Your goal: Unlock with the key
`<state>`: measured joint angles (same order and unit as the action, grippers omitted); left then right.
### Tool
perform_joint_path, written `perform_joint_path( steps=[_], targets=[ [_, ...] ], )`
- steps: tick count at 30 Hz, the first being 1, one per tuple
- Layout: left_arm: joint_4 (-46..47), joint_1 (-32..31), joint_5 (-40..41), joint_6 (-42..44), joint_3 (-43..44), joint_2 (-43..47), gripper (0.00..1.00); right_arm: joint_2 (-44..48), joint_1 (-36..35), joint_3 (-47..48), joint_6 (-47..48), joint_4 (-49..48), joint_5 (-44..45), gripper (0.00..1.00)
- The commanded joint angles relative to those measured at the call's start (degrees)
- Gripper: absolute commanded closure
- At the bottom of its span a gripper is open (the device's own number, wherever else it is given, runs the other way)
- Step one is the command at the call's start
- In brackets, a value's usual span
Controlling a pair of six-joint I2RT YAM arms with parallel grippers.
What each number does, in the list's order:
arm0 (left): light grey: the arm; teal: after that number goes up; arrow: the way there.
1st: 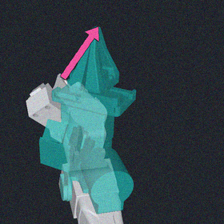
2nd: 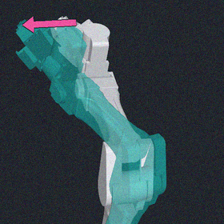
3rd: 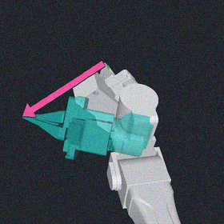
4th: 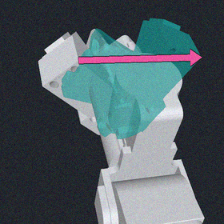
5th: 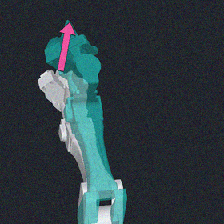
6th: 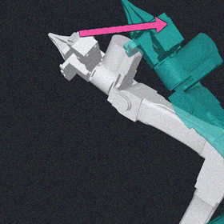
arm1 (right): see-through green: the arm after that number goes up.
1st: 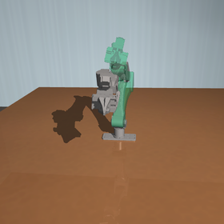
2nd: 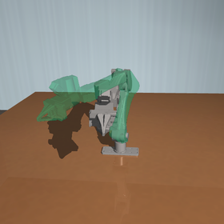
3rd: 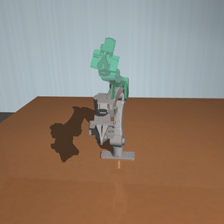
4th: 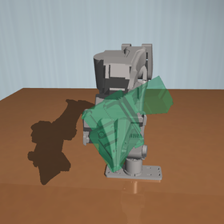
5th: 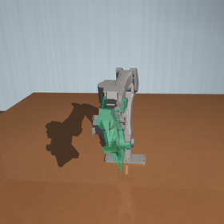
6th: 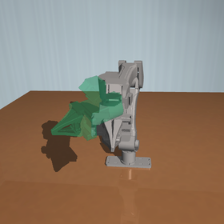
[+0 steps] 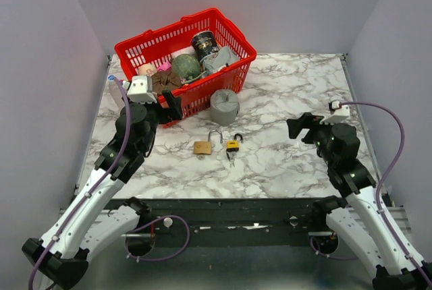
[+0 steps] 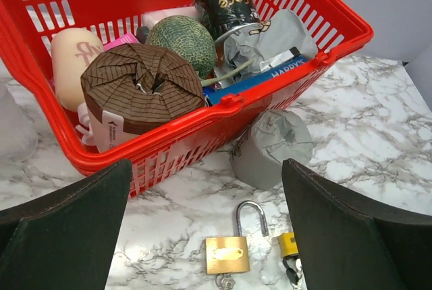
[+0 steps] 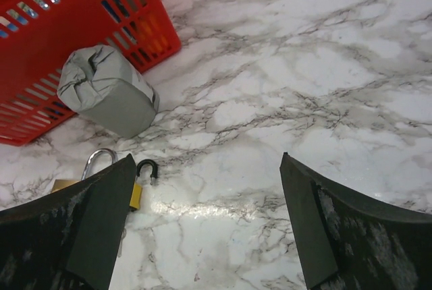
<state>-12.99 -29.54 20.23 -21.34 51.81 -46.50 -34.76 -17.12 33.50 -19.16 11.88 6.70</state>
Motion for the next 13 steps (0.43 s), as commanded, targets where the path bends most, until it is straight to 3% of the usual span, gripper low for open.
perform_joint_path(
  steps=[1, 13],
  targets=[
    [-2.4, 0.1, 0.2, 3.1, -2.6, 3.4, 0.01, 3.5, 0.3, -0.1, 3.4, -2.6, 2.7, 0.04],
    [-2.8, 0.1, 1.7, 3.3, -3.1, 4.1, 0.01, 3.5, 0.4, -0.2, 4.2, -3.1, 1.7, 0.04]
  ],
)
